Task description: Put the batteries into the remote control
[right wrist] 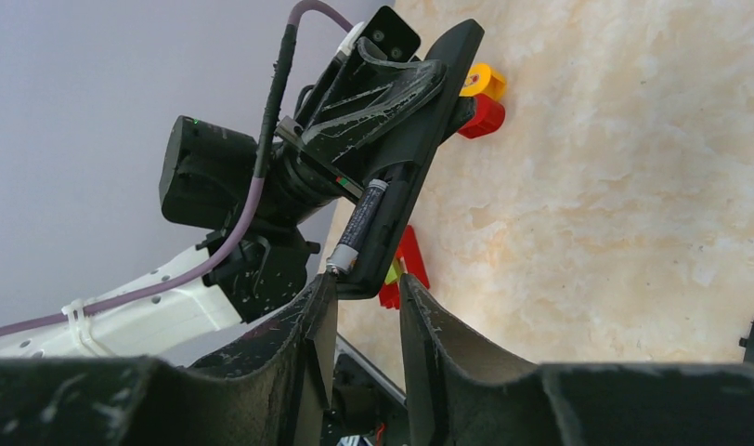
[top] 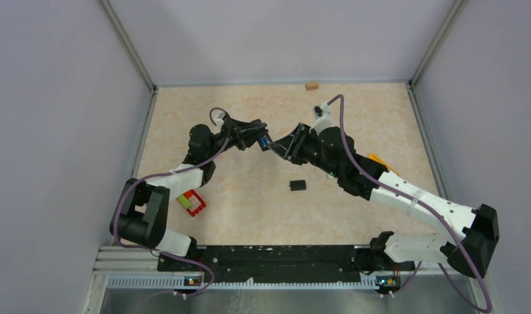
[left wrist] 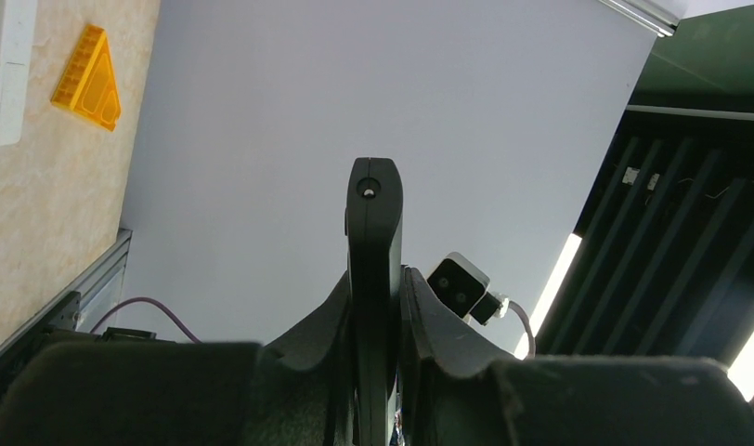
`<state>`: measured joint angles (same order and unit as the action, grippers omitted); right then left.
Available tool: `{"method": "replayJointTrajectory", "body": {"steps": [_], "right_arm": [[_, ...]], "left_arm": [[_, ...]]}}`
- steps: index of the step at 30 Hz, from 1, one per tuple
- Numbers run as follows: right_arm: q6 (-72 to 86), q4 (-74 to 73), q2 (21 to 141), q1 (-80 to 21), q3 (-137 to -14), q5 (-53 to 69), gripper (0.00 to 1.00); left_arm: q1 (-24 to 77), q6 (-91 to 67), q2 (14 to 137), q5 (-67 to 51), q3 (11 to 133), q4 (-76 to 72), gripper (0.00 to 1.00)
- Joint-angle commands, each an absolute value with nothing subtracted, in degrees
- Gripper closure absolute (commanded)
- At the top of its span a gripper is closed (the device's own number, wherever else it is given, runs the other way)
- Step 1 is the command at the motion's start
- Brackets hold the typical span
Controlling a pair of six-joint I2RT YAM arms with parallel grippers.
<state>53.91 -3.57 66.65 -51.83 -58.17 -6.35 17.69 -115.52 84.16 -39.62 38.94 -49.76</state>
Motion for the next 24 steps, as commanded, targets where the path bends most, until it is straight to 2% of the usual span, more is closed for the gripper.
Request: {"method": "replayJointTrajectory", "body": {"steps": [1, 4, 6, 10, 13, 18, 24], "right_arm": [[53.9, -4.5, 67.0, -51.5, -61.5, -8.2, 0.69], [53.9, -4.0, 66.6, -51.5, -61.4, -8.0, 0.69], [53.6, -3.2, 65.9, -51.4, -61.0, -7.8, 0.65], [53.3, -0.5, 63.4, -51.4, -58.6, -6.9, 0.45], [53.4, 1.8, 62.2, -51.5, -56.9, -6.6, 0.36], [54.0, 1.9, 62.1, -51.5, -56.0, -7.2, 0.38], [54.0, 1.7, 63.4, -51.5, -56.7, -7.6, 0.48]], "left_arm": [[17.8, -115.6, 81.5, -41.1, 41.4, -53.9, 1.00], [17.8, -114.9, 81.4, -41.1, 41.4, -53.9, 1.00], [17.8, -113.4, 81.3, -41.1, 41.8, -53.0, 1.00], [17.8, -109.3, 80.8, -40.8, 42.6, -49.6, 1.00], [17.8, -107.5, 80.7, -40.6, 42.9, -48.7, 1.00], [17.8, -106.6, 80.9, -40.9, 43.3, -48.7, 1.00], [17.8, -106.3, 80.5, -41.2, 43.4, -48.4, 1.00]]}}
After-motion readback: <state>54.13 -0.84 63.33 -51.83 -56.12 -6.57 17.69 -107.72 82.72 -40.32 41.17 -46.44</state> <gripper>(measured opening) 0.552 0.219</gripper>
